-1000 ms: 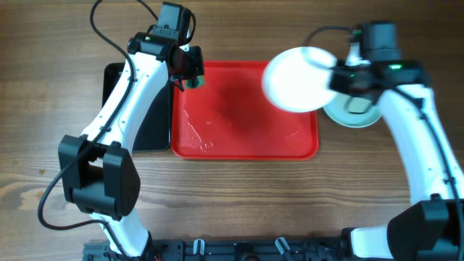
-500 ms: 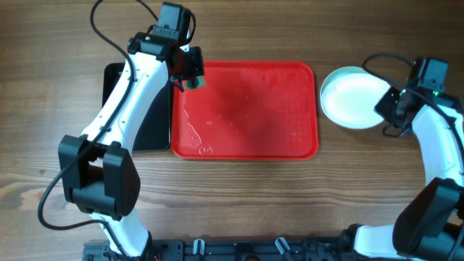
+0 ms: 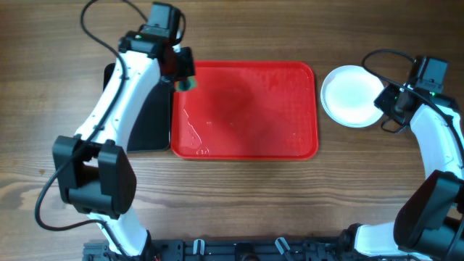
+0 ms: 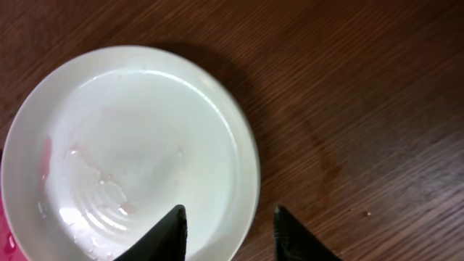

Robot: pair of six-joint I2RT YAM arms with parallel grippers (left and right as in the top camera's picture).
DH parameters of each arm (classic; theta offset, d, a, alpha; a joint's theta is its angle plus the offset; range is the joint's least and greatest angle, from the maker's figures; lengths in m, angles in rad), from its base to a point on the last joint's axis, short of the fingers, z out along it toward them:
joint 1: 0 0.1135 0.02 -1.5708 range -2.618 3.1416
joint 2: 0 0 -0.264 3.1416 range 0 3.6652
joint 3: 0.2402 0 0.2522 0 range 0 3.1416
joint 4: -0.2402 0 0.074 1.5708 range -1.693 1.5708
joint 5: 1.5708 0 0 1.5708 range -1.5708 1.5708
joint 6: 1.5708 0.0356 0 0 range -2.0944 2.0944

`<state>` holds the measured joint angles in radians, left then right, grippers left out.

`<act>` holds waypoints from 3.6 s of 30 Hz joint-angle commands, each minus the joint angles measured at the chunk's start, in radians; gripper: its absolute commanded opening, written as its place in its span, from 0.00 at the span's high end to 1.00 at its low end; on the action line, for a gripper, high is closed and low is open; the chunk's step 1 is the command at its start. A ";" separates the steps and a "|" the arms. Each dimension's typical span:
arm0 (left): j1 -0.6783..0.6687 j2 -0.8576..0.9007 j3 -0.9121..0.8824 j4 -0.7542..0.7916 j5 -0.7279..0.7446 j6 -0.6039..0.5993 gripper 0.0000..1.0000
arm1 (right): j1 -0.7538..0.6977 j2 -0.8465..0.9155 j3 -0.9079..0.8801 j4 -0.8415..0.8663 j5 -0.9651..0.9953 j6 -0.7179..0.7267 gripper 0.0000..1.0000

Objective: Clean dirty plates on tray and stack at the side

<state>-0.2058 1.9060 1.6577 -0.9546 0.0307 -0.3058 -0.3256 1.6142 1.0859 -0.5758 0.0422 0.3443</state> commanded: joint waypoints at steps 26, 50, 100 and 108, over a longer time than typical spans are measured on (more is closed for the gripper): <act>0.230 -0.052 -0.306 0.156 -0.107 0.066 0.77 | 0.244 0.005 0.108 -0.158 -0.301 -0.082 0.49; 0.180 -0.349 -0.102 -0.070 0.003 0.062 0.00 | 0.244 -0.269 0.318 -0.407 -0.398 -0.187 0.50; 0.169 -0.367 -0.102 -0.071 0.003 0.063 0.00 | 0.339 -1.470 -0.856 0.454 -0.416 -0.366 0.00; 0.169 -0.367 -0.102 -0.071 0.003 0.063 0.00 | 0.390 -1.592 -1.037 0.571 -0.223 -0.255 0.00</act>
<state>-0.0345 1.5406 1.5433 -1.0286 0.0250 -0.2455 0.0437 0.0822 0.0944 -0.0338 -0.3302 0.0051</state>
